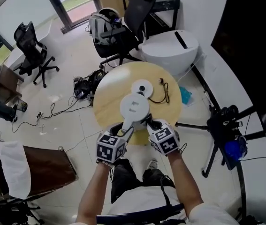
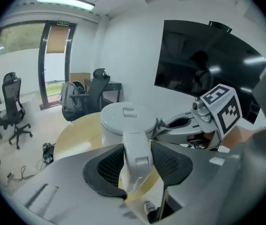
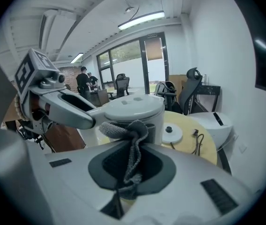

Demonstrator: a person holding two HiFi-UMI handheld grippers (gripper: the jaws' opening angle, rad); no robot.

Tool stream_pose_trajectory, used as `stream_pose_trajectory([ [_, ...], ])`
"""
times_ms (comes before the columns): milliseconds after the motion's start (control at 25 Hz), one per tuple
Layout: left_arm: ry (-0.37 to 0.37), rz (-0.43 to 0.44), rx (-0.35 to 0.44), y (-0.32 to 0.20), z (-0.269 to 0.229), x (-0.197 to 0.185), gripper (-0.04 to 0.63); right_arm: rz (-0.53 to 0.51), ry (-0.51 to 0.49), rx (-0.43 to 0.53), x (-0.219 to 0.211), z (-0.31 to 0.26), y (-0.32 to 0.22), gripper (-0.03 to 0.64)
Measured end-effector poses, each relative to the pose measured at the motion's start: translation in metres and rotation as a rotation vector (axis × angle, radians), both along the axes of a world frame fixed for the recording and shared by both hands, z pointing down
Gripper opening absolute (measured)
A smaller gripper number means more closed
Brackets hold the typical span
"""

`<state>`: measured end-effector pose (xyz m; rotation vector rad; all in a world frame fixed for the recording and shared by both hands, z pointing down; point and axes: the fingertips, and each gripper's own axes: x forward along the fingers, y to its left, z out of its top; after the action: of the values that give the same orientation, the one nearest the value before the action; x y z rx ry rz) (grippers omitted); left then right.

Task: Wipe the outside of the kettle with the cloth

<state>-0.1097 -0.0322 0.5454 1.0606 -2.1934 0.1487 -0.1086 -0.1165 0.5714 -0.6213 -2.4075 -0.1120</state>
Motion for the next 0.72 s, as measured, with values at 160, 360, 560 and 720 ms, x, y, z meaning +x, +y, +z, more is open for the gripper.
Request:
stream_pose_trajectory([
  [160, -0.005, -0.027, 0.002, -0.012, 0.000, 0.011, 0.204, 0.009, -0.002, 0.012, -0.004, 0.002, -0.012, 0.031],
  [360, 0.008, -0.027, 0.029, -0.024, 0.001, 0.024, 0.219, 0.026, -0.007, 0.023, -0.011, 0.002, -0.020, 0.031],
  [560, -0.005, -0.041, 0.069, -0.019, -0.011, 0.028, 0.218, 0.038, -0.018, 0.013, -0.009, -0.006, -0.029, 0.031],
  [720, -0.052, -0.057, 0.197, -0.004, -0.041, 0.034, 0.218, 0.084, -0.036, -0.096, 0.004, -0.028, -0.041, 0.031],
])
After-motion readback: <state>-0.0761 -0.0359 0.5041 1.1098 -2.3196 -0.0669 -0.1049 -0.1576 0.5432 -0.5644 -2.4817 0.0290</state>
